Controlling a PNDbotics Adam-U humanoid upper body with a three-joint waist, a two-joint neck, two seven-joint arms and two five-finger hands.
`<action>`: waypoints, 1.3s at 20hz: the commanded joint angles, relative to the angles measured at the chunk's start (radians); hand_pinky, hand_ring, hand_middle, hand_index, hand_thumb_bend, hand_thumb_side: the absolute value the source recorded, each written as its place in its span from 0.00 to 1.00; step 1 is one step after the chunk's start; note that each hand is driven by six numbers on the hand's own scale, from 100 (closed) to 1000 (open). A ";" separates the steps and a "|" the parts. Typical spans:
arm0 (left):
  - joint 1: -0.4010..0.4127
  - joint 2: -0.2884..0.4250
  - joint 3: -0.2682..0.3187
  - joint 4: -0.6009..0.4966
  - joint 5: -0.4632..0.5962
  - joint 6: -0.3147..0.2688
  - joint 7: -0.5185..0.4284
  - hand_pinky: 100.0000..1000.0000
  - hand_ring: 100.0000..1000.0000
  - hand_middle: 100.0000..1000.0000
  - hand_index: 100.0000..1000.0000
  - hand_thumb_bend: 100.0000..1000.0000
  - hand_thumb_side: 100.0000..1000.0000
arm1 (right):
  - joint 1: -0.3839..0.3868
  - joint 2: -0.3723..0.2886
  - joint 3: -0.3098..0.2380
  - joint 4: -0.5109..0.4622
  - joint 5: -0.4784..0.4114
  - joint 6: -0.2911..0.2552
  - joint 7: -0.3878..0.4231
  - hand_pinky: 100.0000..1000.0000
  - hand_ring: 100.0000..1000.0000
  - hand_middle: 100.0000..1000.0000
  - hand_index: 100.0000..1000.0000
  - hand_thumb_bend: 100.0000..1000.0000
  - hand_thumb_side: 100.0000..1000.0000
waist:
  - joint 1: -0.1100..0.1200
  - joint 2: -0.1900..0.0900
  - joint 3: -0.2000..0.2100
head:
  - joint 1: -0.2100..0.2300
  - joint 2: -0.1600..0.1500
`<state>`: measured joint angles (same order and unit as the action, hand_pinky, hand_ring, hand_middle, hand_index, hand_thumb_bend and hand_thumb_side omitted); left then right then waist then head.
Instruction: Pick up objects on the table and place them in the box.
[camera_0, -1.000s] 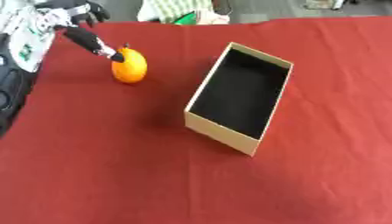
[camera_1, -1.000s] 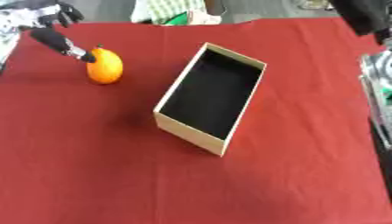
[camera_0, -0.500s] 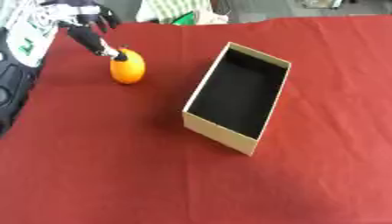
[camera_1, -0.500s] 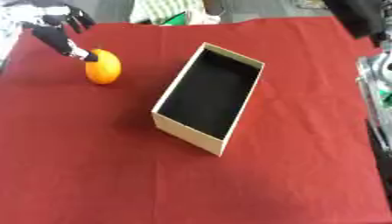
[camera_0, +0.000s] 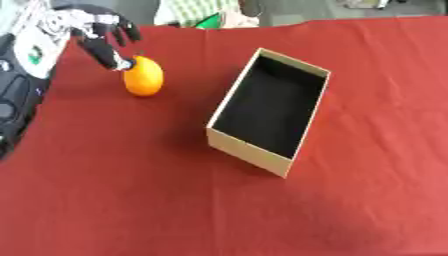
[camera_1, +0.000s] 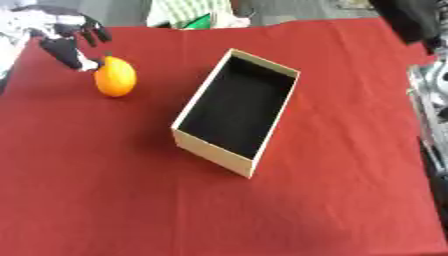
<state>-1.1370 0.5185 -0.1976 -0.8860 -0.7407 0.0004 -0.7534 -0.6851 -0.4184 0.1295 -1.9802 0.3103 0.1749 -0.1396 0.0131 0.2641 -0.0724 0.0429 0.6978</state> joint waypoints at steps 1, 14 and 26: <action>-0.025 0.009 0.006 0.000 -0.031 0.000 0.023 0.60 0.81 0.80 0.86 0.09 0.02 | -0.009 -0.008 -0.005 -0.020 -0.007 0.000 -0.002 0.92 0.78 0.74 0.91 0.00 0.72 | 0.001 -0.019 -0.001 | 0.004 -0.003; -0.027 -0.023 0.037 0.075 -0.150 0.026 0.087 0.63 0.83 0.81 0.88 0.43 0.17 | -0.011 -0.007 -0.002 -0.020 -0.019 0.000 -0.001 0.92 0.77 0.72 0.90 0.00 0.72 | -0.001 -0.003 -0.015 | 0.012 -0.014; -0.023 -0.030 0.039 0.049 -0.071 0.021 0.137 0.35 0.60 0.61 0.78 0.00 0.13 | -0.003 -0.005 -0.002 -0.020 -0.028 0.009 -0.009 0.92 0.77 0.73 0.91 0.00 0.73 | -0.001 -0.003 -0.011 | 0.014 -0.013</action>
<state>-1.1370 0.4753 -0.1576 -0.8085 -0.8363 0.0260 -0.6211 -0.6773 -0.4162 0.1305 -1.9802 0.2886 0.1805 -0.1451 0.0119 0.2788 -0.0840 0.0543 0.6927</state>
